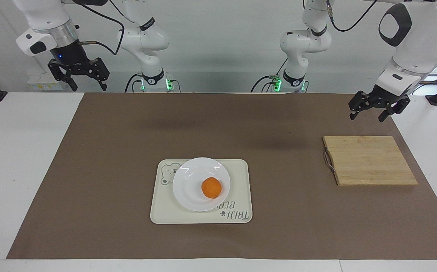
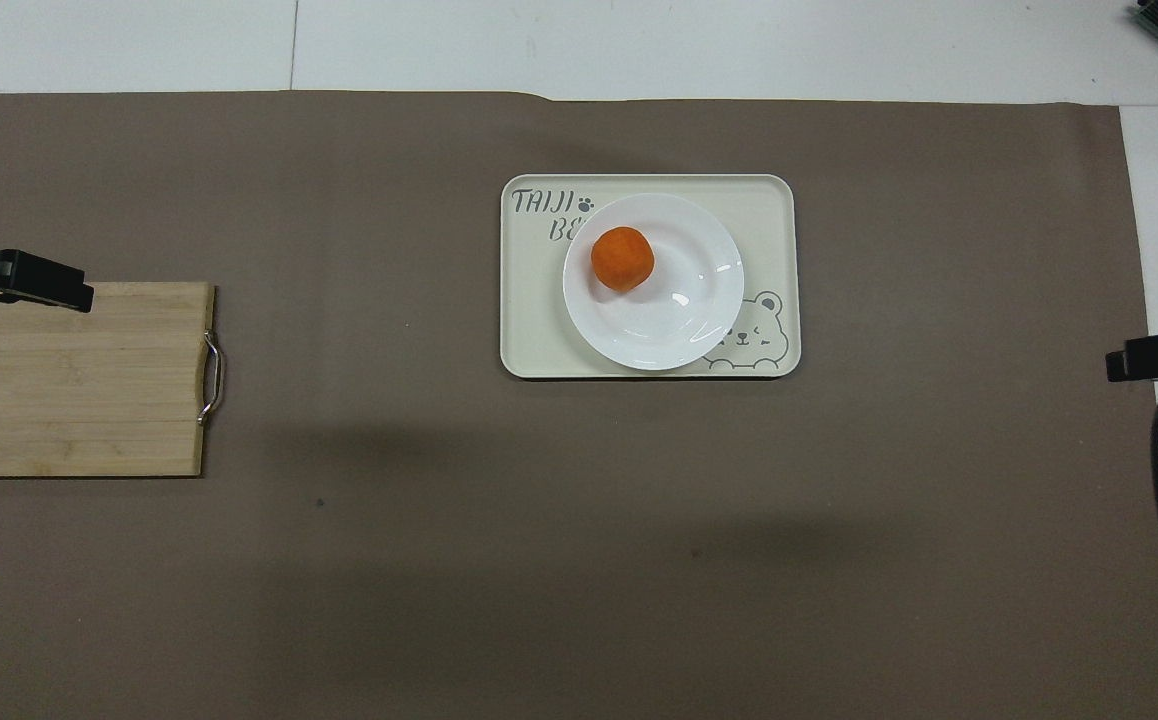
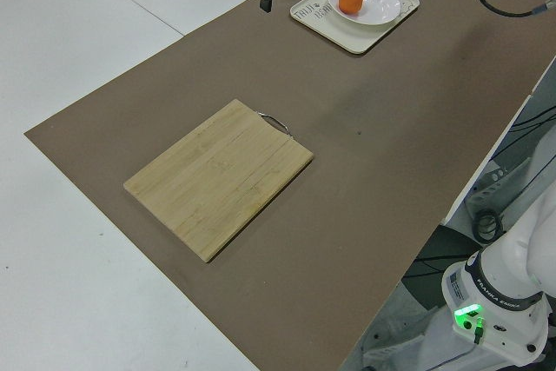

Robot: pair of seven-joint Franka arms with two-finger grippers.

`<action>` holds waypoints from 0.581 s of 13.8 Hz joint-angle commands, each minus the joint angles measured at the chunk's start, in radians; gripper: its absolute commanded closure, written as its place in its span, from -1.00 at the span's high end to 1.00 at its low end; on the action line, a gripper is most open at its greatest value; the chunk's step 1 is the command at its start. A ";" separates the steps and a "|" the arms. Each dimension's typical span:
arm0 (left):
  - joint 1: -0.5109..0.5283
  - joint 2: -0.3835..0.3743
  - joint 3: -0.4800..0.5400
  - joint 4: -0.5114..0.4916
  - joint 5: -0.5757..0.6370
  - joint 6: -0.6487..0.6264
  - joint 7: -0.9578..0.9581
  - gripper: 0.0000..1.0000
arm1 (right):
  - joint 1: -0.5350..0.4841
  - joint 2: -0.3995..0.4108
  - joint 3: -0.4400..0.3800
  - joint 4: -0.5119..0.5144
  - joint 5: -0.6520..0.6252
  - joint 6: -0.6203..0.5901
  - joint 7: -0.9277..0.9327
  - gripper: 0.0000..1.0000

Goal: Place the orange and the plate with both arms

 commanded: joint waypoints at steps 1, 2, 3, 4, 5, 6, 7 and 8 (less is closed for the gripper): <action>0.005 0.010 -0.003 0.024 0.004 -0.021 -0.008 1.00 | 0.002 0.012 0.005 0.022 -0.028 -0.019 0.043 1.00; 0.005 0.010 -0.003 0.024 0.004 -0.021 -0.008 1.00 | 0.002 0.014 0.003 0.023 -0.027 -0.019 0.042 1.00; 0.005 0.010 -0.003 0.024 0.004 -0.021 -0.008 1.00 | 0.002 0.015 0.003 0.023 -0.028 -0.019 0.043 1.00; 0.005 0.010 -0.003 0.024 0.004 -0.021 -0.008 1.00 | 0.004 0.018 0.003 0.023 -0.017 -0.029 0.049 1.00; 0.005 0.010 -0.003 0.024 0.004 -0.021 -0.010 1.00 | 0.004 0.030 0.003 0.031 -0.020 -0.039 0.049 1.00; 0.005 0.010 -0.003 0.024 0.004 -0.021 -0.010 1.00 | 0.004 0.035 0.003 0.046 -0.028 -0.039 0.051 1.00; 0.005 0.010 -0.003 0.024 0.004 -0.021 -0.008 1.00 | 0.004 0.035 0.003 0.048 -0.034 -0.036 0.046 1.00; 0.005 0.010 -0.003 0.024 0.004 -0.021 -0.008 1.00 | 0.005 0.032 0.005 0.048 -0.030 -0.030 0.048 1.00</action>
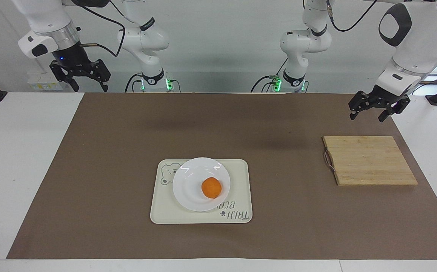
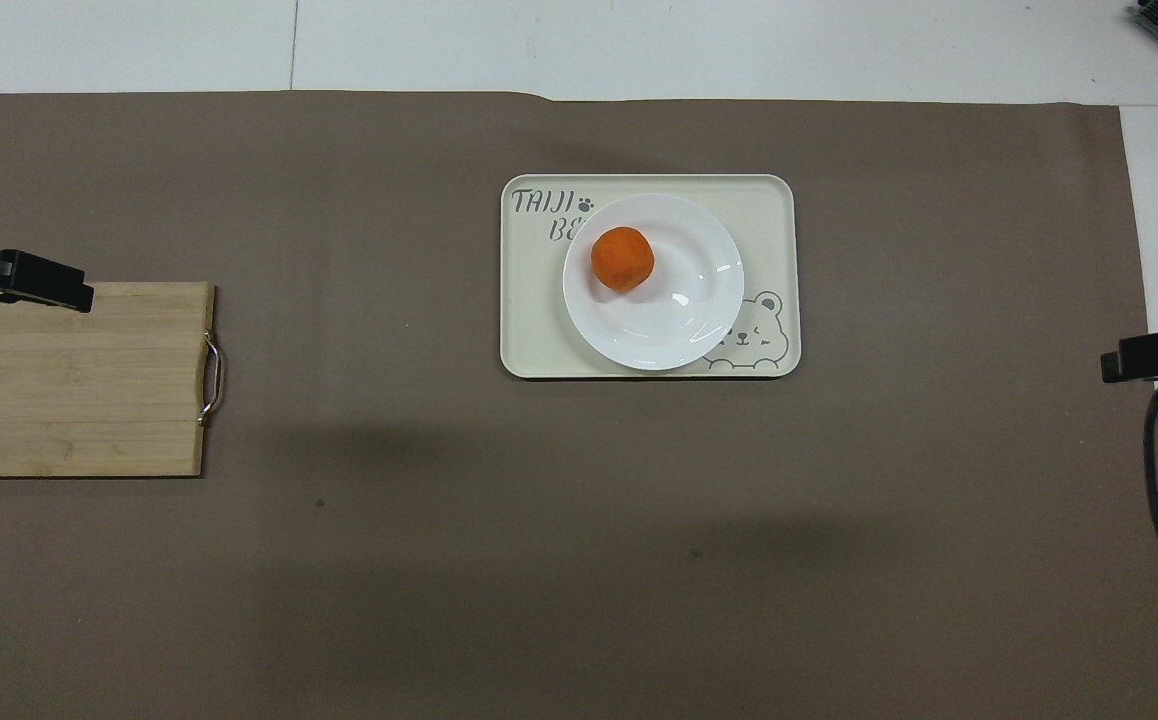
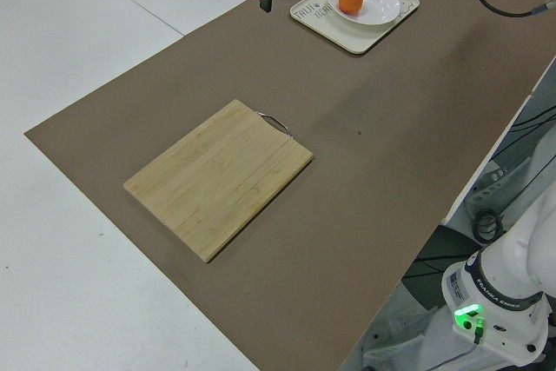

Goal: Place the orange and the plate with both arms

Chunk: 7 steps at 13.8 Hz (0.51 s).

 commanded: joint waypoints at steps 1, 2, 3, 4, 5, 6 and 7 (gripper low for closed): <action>0.005 0.010 -0.003 0.024 0.004 -0.021 -0.008 1.00 | 0.004 0.011 0.005 0.032 -0.026 -0.013 0.030 1.00; 0.005 0.010 -0.003 0.024 0.004 -0.021 -0.008 1.00 | 0.004 0.013 0.005 0.034 -0.030 -0.013 0.029 1.00; 0.005 0.010 -0.003 0.024 0.004 -0.021 -0.008 1.00 | 0.002 0.013 0.005 0.034 -0.027 -0.013 0.030 1.00; 0.005 0.010 -0.002 0.024 0.004 -0.021 -0.008 1.00 | 0.002 0.013 0.005 0.032 -0.029 -0.015 0.032 1.00; 0.005 0.010 -0.003 0.024 0.004 -0.021 -0.010 1.00 | 0.002 0.010 0.005 0.029 -0.027 -0.015 0.032 1.00; 0.005 0.010 -0.003 0.024 0.004 -0.021 -0.008 1.00 | 0.004 0.008 0.005 0.028 -0.029 -0.015 0.033 1.00; 0.005 0.010 -0.003 0.024 0.004 -0.021 -0.008 1.00 | 0.004 0.006 0.005 0.026 -0.029 -0.015 0.034 1.00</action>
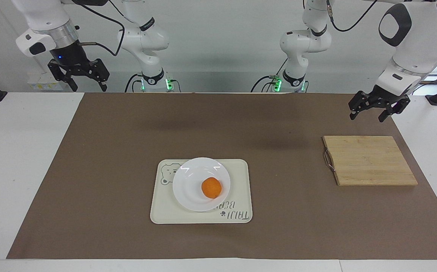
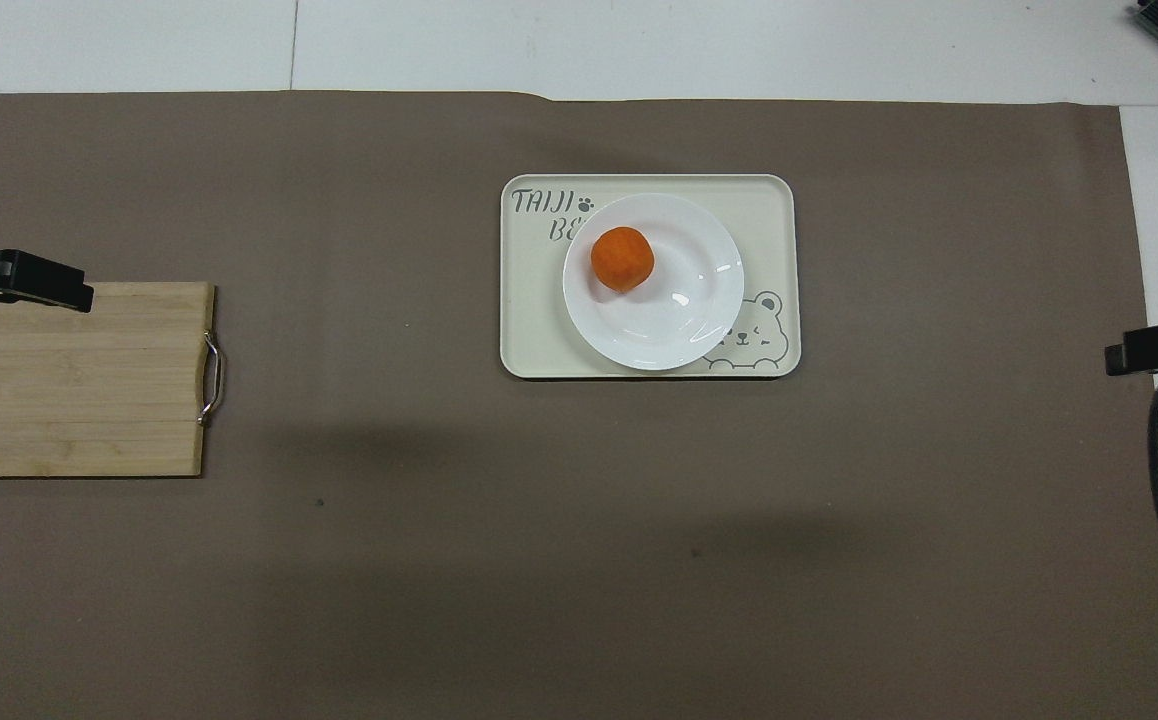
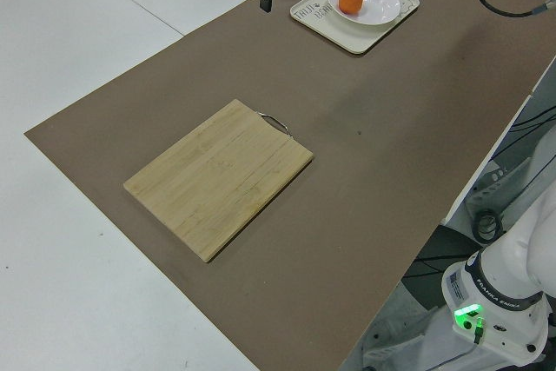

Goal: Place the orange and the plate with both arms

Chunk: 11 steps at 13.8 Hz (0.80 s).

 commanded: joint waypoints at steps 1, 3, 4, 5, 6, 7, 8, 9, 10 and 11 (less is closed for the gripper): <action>0.005 0.010 -0.003 0.024 0.004 -0.021 -0.010 1.00 | 0.004 0.003 0.005 0.011 -0.029 -0.016 0.033 1.00; 0.005 0.010 -0.003 0.024 0.003 -0.021 -0.008 1.00 | 0.004 0.003 0.005 0.011 -0.029 -0.016 0.033 1.00; 0.005 0.010 -0.003 0.024 0.004 -0.021 -0.010 1.00 | 0.004 0.002 0.005 0.011 -0.029 -0.016 0.031 1.00; 0.005 0.010 -0.003 0.024 0.004 -0.021 -0.010 1.00 | 0.005 0.002 0.005 0.011 -0.033 -0.015 0.030 1.00; 0.005 0.010 -0.003 0.024 0.003 -0.021 -0.008 1.00 | 0.022 0.003 0.005 0.011 -0.042 -0.013 0.028 1.00; 0.005 0.010 -0.003 0.024 0.004 -0.021 -0.008 1.00 | 0.037 0.002 0.003 0.006 -0.064 -0.012 0.028 1.00; 0.005 0.010 -0.003 0.024 0.004 -0.021 -0.008 1.00 | 0.038 0.002 0.003 0.006 -0.065 -0.012 0.030 1.00; 0.005 0.010 -0.003 0.024 0.004 -0.021 -0.008 1.00 | 0.038 0.002 0.003 0.006 -0.062 -0.012 0.031 1.00; 0.005 0.010 -0.003 0.024 0.004 -0.021 -0.010 1.00 | 0.032 0.002 0.003 0.006 -0.059 -0.012 0.031 1.00; 0.005 0.010 -0.003 0.024 0.004 -0.021 -0.008 1.00 | 0.028 0.002 0.003 0.006 -0.056 -0.012 0.031 1.00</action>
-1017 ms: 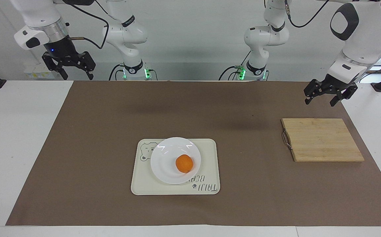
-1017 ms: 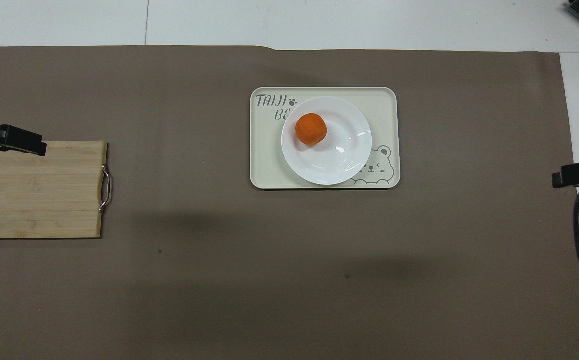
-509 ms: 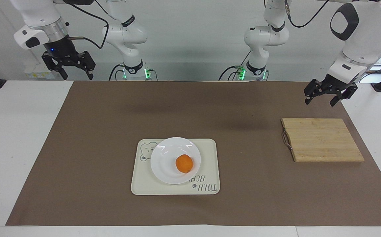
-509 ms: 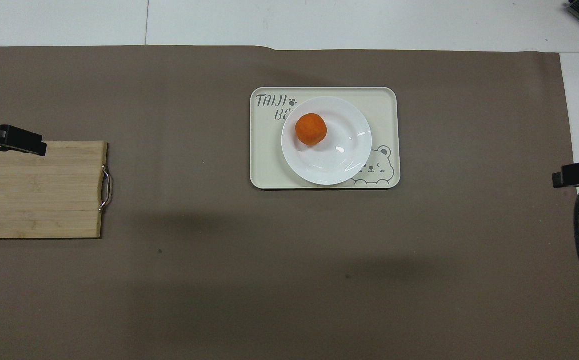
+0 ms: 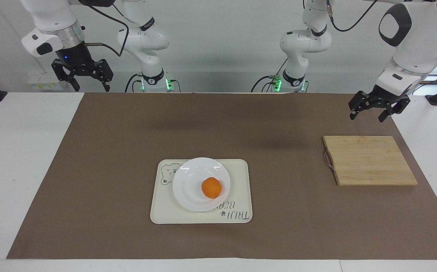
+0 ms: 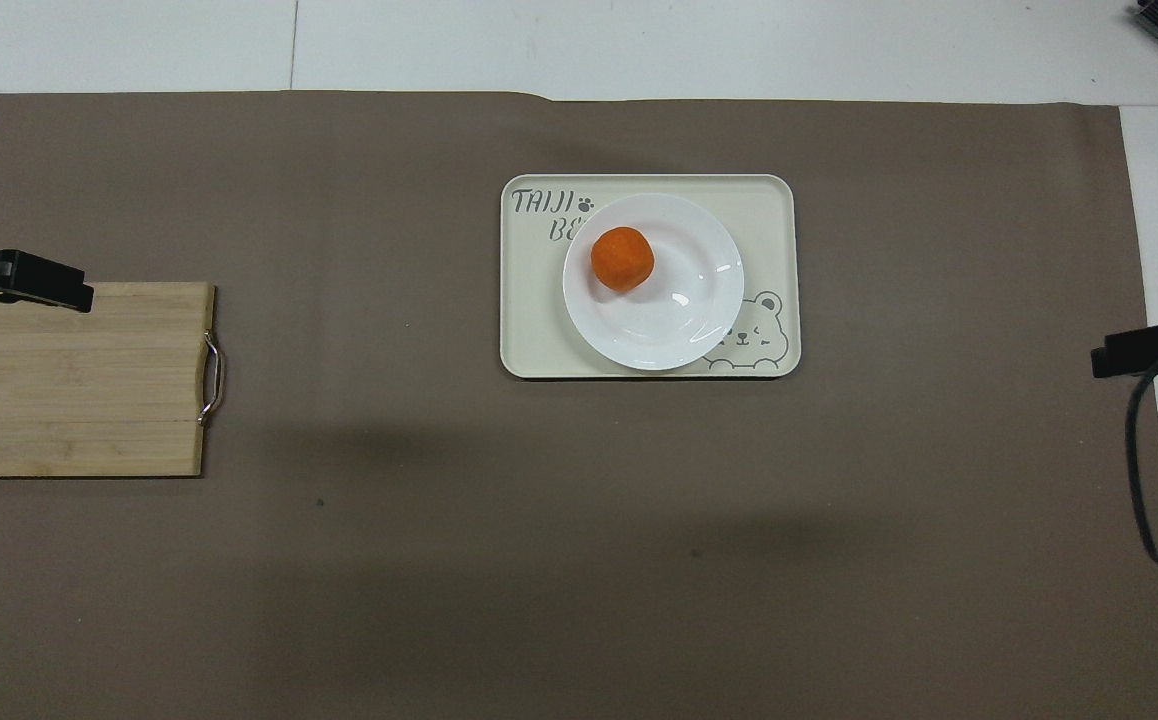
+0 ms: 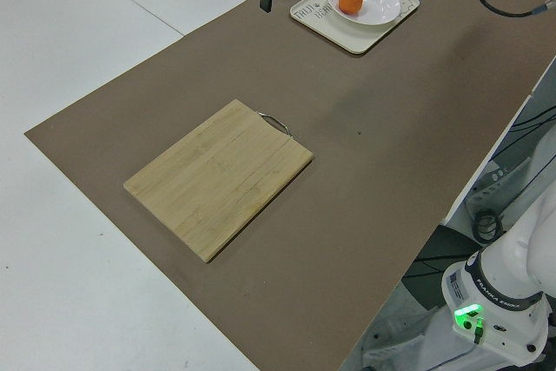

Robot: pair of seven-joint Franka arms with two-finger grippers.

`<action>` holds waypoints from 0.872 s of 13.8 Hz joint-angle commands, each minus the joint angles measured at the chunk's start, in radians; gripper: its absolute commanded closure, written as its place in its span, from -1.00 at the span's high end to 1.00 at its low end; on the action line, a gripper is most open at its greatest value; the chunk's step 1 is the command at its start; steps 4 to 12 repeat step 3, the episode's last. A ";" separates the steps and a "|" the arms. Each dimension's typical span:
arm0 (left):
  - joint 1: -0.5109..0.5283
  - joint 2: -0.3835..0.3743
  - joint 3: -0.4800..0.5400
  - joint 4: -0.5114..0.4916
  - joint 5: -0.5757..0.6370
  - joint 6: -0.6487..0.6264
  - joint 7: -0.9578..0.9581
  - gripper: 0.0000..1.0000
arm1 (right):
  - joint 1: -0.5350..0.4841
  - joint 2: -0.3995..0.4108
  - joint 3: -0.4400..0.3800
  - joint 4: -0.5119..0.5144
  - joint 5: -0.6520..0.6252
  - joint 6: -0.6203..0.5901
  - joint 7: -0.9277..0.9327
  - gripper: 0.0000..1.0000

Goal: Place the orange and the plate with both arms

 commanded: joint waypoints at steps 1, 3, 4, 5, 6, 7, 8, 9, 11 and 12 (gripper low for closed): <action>0.005 0.010 -0.003 0.024 0.004 -0.021 -0.008 1.00 | -0.007 0.002 0.003 0.006 -0.017 -0.011 0.028 1.00; 0.005 0.010 -0.003 0.024 0.004 -0.021 -0.008 1.00 | -0.006 0.002 0.003 0.006 -0.017 -0.012 0.028 1.00; 0.005 0.010 -0.003 0.024 0.004 -0.021 -0.008 1.00 | -0.006 0.002 0.003 0.006 -0.017 -0.012 0.028 1.00; 0.005 0.010 -0.003 0.024 0.004 -0.021 -0.008 1.00 | -0.006 0.002 0.003 0.006 -0.017 -0.012 0.028 1.00; 0.005 0.010 -0.003 0.024 0.004 -0.021 -0.008 1.00 | -0.006 0.002 0.003 0.006 -0.017 -0.012 0.028 1.00; 0.005 0.010 -0.003 0.024 0.004 -0.021 -0.008 1.00 | -0.006 0.002 0.003 0.006 -0.017 -0.012 0.028 1.00; 0.005 0.010 -0.003 0.024 0.004 -0.021 -0.008 1.00 | -0.006 0.002 0.003 0.006 -0.017 -0.012 0.028 1.00; 0.005 0.010 -0.003 0.024 0.004 -0.021 -0.008 1.00 | -0.006 0.002 0.003 0.006 -0.017 -0.012 0.028 1.00; 0.005 0.010 -0.003 0.024 0.004 -0.021 -0.008 1.00 | -0.006 0.002 0.003 0.006 -0.017 -0.012 0.028 1.00; 0.005 0.010 -0.003 0.024 0.004 -0.021 -0.008 1.00 | -0.006 0.002 0.003 0.006 -0.017 -0.012 0.028 1.00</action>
